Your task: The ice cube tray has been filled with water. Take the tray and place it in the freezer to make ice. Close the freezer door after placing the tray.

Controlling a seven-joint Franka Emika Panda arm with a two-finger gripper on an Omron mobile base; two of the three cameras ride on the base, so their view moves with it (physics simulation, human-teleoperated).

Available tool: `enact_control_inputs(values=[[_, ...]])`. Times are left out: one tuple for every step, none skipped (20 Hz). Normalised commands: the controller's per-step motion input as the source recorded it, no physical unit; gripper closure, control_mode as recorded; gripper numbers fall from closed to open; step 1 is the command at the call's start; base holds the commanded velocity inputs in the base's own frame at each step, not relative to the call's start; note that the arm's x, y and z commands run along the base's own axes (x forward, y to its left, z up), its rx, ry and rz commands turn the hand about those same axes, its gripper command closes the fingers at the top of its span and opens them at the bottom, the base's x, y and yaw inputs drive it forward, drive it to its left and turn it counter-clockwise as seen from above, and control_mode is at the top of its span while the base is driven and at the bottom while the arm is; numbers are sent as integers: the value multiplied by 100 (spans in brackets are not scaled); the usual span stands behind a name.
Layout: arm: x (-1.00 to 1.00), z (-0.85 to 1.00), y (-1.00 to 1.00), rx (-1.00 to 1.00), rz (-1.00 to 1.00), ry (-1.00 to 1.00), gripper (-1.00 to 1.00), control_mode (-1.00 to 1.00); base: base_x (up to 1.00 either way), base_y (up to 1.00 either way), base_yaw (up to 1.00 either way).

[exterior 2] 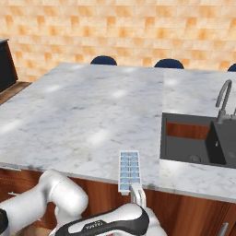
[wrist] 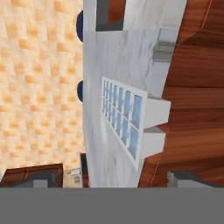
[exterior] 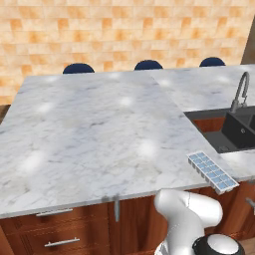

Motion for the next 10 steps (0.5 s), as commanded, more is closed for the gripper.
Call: enact_control_inputs(values=[[17,-23,0,10,0,-5,-100,-100,0,0,0],[19,-24,0,9,0,-6,-100,-100,0,0,0],[18,-24,0,9,0,-6,-100,-100,0,0,0],[16,-24,0,9,0,-7,-100,-100,0,0,0],[15,-23,0,9,0,-7,-100,-100,0,0,0],[14,-24,0,9,0,-7,-100,-100,0,0,0],[14,-23,0,9,0,-7,-100,-100,0,0,0],[12,-21,0,9,0,-6,-100,-100,0,0,0],[10,-19,0,9,0,-5,-100,-100,0,0,0],[11,-19,0,9,0,-6,-100,-100,0,0,0]])
